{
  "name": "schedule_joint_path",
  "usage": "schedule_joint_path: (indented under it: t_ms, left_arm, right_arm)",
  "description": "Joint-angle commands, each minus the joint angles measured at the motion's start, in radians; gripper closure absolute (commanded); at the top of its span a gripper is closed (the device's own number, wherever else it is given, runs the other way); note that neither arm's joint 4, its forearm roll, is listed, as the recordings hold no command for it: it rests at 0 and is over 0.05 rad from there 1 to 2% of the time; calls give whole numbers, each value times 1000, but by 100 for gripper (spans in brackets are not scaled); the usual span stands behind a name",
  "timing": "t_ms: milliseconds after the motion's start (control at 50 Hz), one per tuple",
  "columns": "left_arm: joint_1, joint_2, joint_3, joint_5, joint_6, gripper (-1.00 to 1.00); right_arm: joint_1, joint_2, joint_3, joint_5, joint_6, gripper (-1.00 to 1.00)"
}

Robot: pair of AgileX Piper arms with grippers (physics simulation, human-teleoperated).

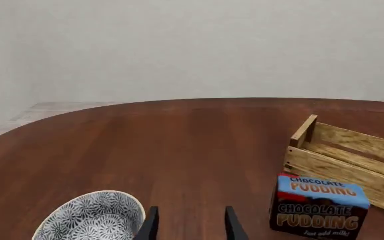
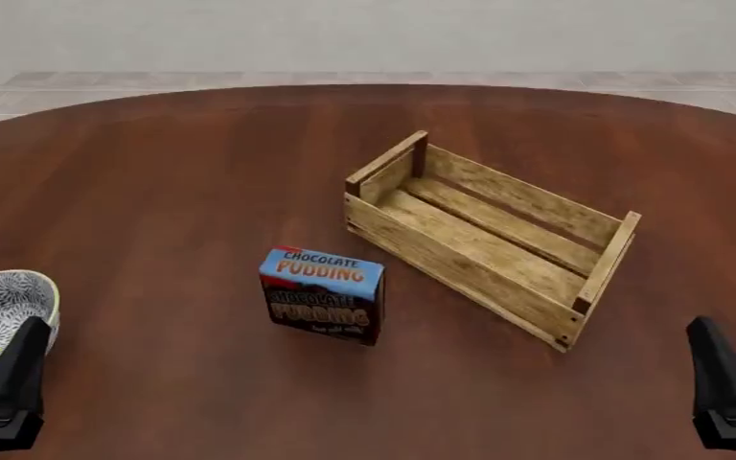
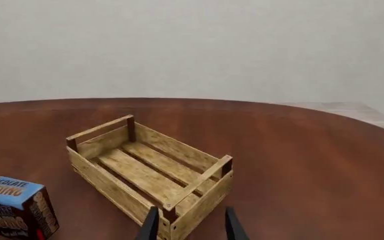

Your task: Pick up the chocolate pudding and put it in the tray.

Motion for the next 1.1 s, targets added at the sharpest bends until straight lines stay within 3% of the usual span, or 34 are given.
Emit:
schedule_joint_path:
  t_ms: [20, 420, 460, 560, 600, 660, 740, 780, 820, 880, 940, 980, 1000, 1040, 1060, 1100]
  left_arm:
    - [0, 6, -3, -1, 0, -100]
    - [0, 6, -3, -1, 0, -100]
    - [0, 6, -3, -1, 0, -100]
    - [0, 6, -3, -1, 0, -100]
    - [0, 6, -3, -1, 0, -100]
    - [0, 5, -3, -1, 0, -100]
    - [0, 6, -3, -1, 0, -100]
    - [0, 6, -3, -1, 1, -100]
    - [0, 6, -3, -1, 0, -100]
    - [0, 6, -3, -1, 0, -100]
    - [0, 6, -3, -1, 0, -100]
    - [0, 6, -3, -1, 0, -100]
    - [0, 5, -3, -1, 0, -100]
    - [0, 6, -3, -1, 0, -100]
    - [0, 6, -3, -1, 0, -100]
    - [0, 6, -3, -1, 0, -100]
  right_arm:
    - [-2, 10, -7, -1, -13, -100]
    - [14, 18, -17, -6, -13, -100]
    - [-4, 39, -31, -12, 22, -100]
    - [-13, 84, -64, -28, -8, -100]
    - [0, 155, -97, -46, 17, -100]
    - [-5, 136, -134, -11, 34, -100]
    - [27, 137, -217, 35, -16, -100]
    - [27, 170, -253, 44, -1, -100]
    - [31, 235, -280, 39, -35, -100]
    - [60, 262, -329, 55, -22, -100]
    - [96, 285, -357, 63, -45, -100]
    - [121, 312, -396, 74, -8, -100]
    - [111, 370, -419, 73, -25, -100]
    - [143, 468, -454, 72, 7, -100]
    - [140, 431, -475, 78, 6, -100]
    - [152, 470, -513, 84, -88, -100]
